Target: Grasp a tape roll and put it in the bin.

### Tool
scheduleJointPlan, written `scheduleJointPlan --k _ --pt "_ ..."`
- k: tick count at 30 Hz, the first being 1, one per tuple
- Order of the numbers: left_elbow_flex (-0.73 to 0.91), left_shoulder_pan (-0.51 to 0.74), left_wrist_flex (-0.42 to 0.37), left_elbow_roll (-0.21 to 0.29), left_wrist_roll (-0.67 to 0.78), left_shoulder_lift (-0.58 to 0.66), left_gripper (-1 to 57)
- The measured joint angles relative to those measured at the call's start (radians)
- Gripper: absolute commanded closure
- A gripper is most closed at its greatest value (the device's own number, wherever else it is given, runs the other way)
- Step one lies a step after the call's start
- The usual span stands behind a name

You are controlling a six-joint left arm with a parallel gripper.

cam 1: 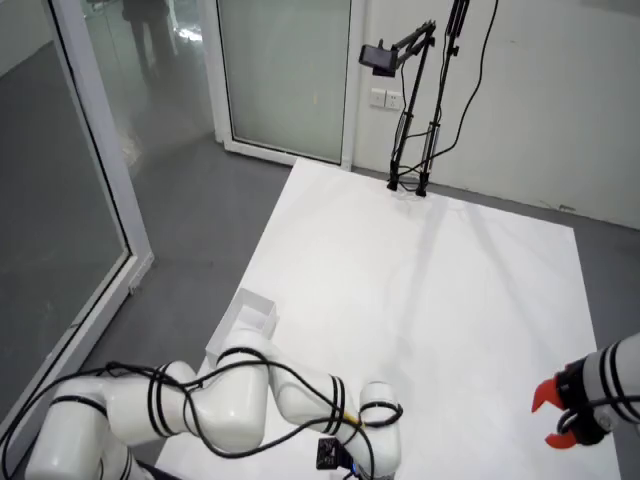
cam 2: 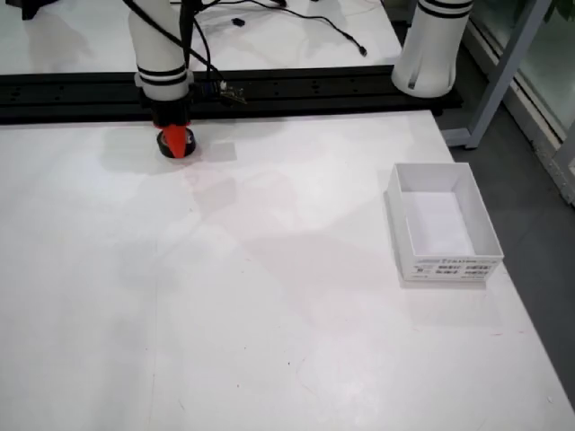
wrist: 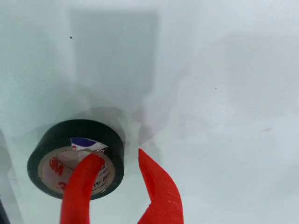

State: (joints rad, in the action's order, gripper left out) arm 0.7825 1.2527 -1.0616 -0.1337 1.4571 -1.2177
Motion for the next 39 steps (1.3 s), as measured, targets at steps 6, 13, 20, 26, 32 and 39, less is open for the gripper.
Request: scheduleJointPlan --k 6,13,20,26,32,39 --pt "0.000 0.000 0.013 -0.001 0.002 -0.006 57.0" --pt "-0.011 0.000 0.013 0.000 0.004 -0.010 57.0" --pt "-0.042 -0.015 -0.048 -0.019 -0.011 0.018 57.0" --pt "-0.021 -0.053 -0.096 -0.054 -0.034 0.126 57.0" --pt "0.062 -0.121 -0.130 -0.089 -0.065 0.276 57.0" --pt "0.170 -0.236 -0.156 -0.128 -0.123 0.429 57.0"
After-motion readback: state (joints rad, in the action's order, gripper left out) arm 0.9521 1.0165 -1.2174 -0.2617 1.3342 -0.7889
